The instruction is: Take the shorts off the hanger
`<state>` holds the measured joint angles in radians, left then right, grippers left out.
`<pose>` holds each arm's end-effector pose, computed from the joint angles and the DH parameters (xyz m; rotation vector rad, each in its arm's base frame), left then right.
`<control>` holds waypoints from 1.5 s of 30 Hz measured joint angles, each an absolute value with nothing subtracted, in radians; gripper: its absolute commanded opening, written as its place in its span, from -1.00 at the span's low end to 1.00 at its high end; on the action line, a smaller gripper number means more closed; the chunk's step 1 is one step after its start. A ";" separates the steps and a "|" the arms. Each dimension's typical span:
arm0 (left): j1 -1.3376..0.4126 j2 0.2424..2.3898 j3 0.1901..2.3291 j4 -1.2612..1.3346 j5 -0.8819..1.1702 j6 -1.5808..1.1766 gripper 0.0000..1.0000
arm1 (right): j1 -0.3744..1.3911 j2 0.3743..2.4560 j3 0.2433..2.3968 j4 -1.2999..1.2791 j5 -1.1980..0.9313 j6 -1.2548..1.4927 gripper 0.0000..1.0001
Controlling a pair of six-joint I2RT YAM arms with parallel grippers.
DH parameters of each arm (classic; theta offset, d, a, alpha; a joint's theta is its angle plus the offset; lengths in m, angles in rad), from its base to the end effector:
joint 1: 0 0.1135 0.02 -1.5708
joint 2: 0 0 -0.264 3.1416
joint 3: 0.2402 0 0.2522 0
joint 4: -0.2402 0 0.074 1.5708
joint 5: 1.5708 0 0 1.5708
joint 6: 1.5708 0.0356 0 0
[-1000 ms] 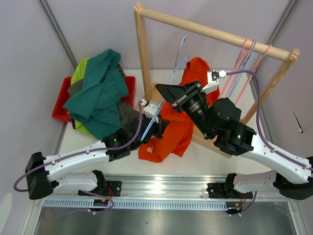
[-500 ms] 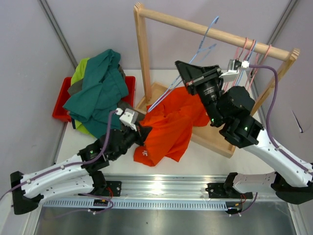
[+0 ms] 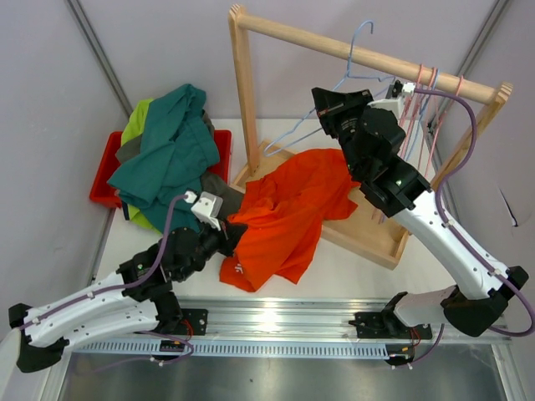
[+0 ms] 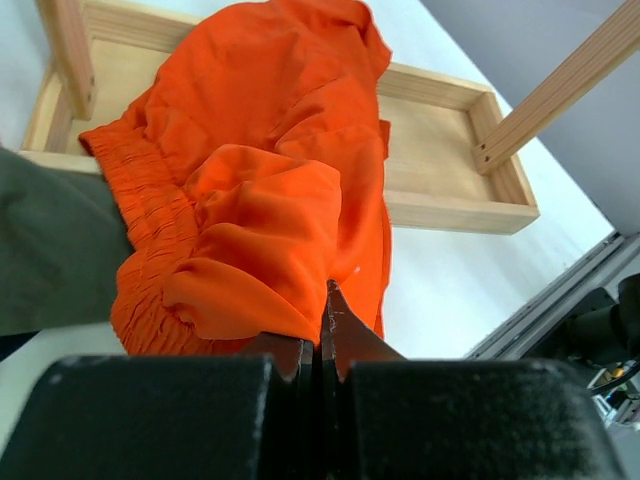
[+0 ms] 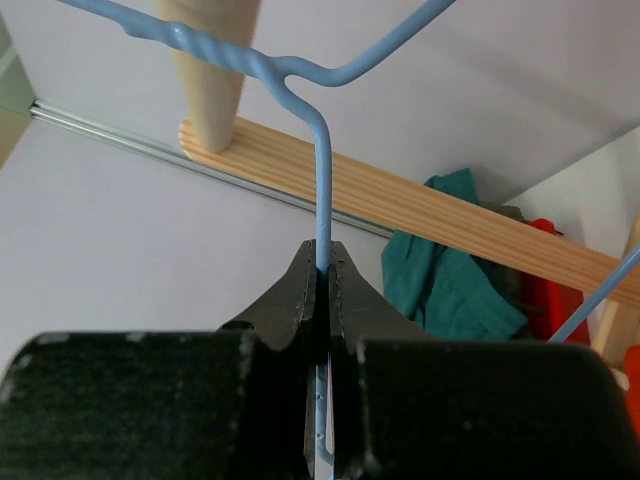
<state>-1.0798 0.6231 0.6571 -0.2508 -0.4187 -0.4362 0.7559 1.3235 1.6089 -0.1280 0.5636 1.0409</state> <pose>0.0846 -0.1276 0.3129 0.2777 1.8047 -0.7168 0.2141 0.1757 0.5123 0.6917 1.3637 1.0658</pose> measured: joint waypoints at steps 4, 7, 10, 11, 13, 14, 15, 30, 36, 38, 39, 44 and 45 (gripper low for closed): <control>-1.080 0.613 0.701 -0.326 -0.446 -0.427 -1.00 | 0.744 1.318 1.590 -0.141 0.560 1.055 -1.00; -1.080 0.612 0.769 -0.379 -0.471 -0.411 -1.00 | 0.744 1.293 1.538 -0.144 0.557 1.077 -1.00; -1.080 0.624 0.864 -0.430 -0.496 -0.382 -1.00 | 0.744 1.265 1.486 -0.152 0.550 1.099 -1.00; -1.080 0.634 0.897 -0.437 -0.506 -0.370 -1.00 | 0.748 1.254 1.467 -0.154 0.548 1.105 -1.00; -1.080 0.656 0.961 -0.456 -0.525 -0.343 -1.00 | 0.754 1.236 1.439 -0.162 0.549 1.111 -0.77; -1.080 0.665 0.987 -0.460 -0.533 -0.330 -1.00 | 0.760 1.229 1.430 -0.159 0.552 1.115 -0.55; -1.080 0.675 1.009 -0.466 -0.543 -0.318 -1.00 | 0.765 1.221 1.425 -0.161 0.555 1.116 -0.30; -0.982 0.791 1.260 -0.642 -0.601 -0.172 -1.00 | 1.011 1.110 1.430 -0.417 0.828 1.019 0.99; -0.821 0.881 1.452 -0.722 -0.582 -0.099 -1.00 | 1.157 1.018 1.433 -0.553 0.977 1.008 0.99; -0.740 0.920 1.528 -0.725 -0.575 -0.065 -1.00 | 1.226 0.986 1.433 -0.588 1.028 0.999 0.98; -0.696 0.947 1.576 -0.730 -0.571 -0.046 -1.00 | 1.264 0.971 1.434 -0.604 1.055 0.995 0.95; -0.489 1.133 1.931 -0.764 -0.570 0.033 -1.00 | 1.435 0.884 1.407 -0.625 1.157 0.942 0.90; -0.470 1.163 1.983 -0.759 -0.571 0.039 -1.00 | 1.460 0.866 1.386 -0.609 1.172 0.915 0.90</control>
